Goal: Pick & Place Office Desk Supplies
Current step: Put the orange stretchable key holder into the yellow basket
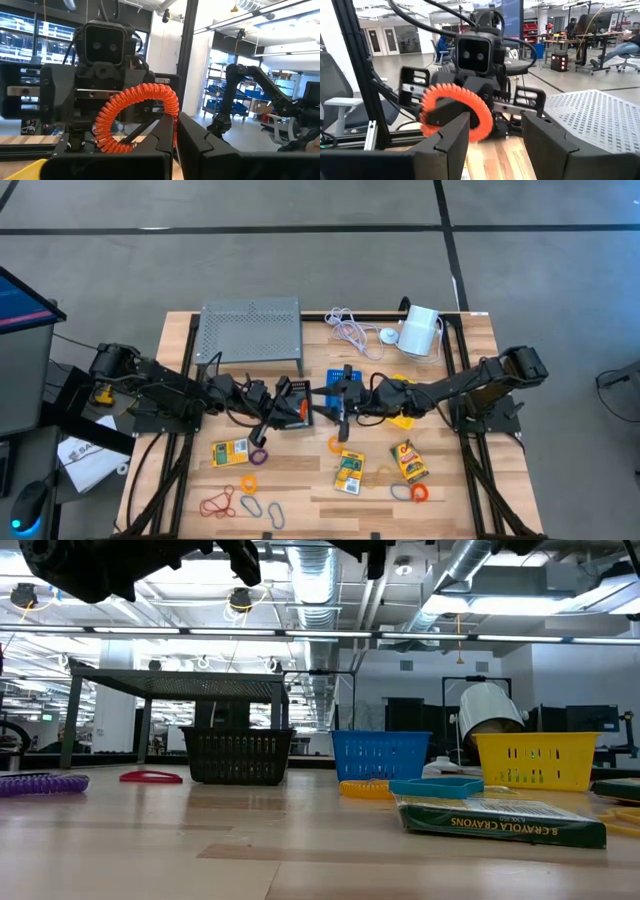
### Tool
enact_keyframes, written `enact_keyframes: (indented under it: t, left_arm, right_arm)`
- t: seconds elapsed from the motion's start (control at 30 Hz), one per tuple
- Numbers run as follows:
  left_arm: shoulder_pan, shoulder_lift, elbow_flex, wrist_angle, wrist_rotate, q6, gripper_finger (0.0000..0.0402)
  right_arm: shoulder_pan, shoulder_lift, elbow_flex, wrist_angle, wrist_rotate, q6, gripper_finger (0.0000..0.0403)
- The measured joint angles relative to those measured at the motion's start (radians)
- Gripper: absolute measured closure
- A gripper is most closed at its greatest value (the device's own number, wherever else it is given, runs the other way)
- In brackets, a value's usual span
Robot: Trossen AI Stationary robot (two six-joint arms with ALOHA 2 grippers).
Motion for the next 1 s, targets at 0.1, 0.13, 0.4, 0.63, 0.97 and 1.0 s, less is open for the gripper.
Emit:
enact_keyframes:
  t: [0.1,0.13,0.4,0.63,0.97,1.0]
  left_arm:
    - [0.0,0.0,0.0,0.0,0.0,0.001,0.0399]
    - [0.0,0.0,0.0,0.001,0.0,0.001,0.0399]
    - [0.0,0.0,0.0,0.0,0.0,0.002,0.0399]
    - [0.0,0.0,0.0,-0.008,0.0,-0.001,0.0397]
    - [0.0,0.0,0.0,-0.008,-0.034,-0.028,0.0364]
    - [-0.001,0.0,0.0,-0.009,-0.04,-0.029,0.0358]
  right_arm:
    - [-0.004,0.027,0.0,0.036,-0.02,0.006,0.0228]
    - [-0.003,0.035,0.0,0.05,-0.021,0.007,0.0228]
    - [-0.004,0.097,0.081,0.027,-0.027,-0.017,0.0229]
    - [-0.004,0.112,0.124,-0.056,-0.026,-0.033,0.0308]
    - [-0.001,0.109,0.125,-0.069,-0.023,-0.077,0.0395]
    - [-0.001,0.109,0.125,-0.072,-0.023,-0.076,0.0395]
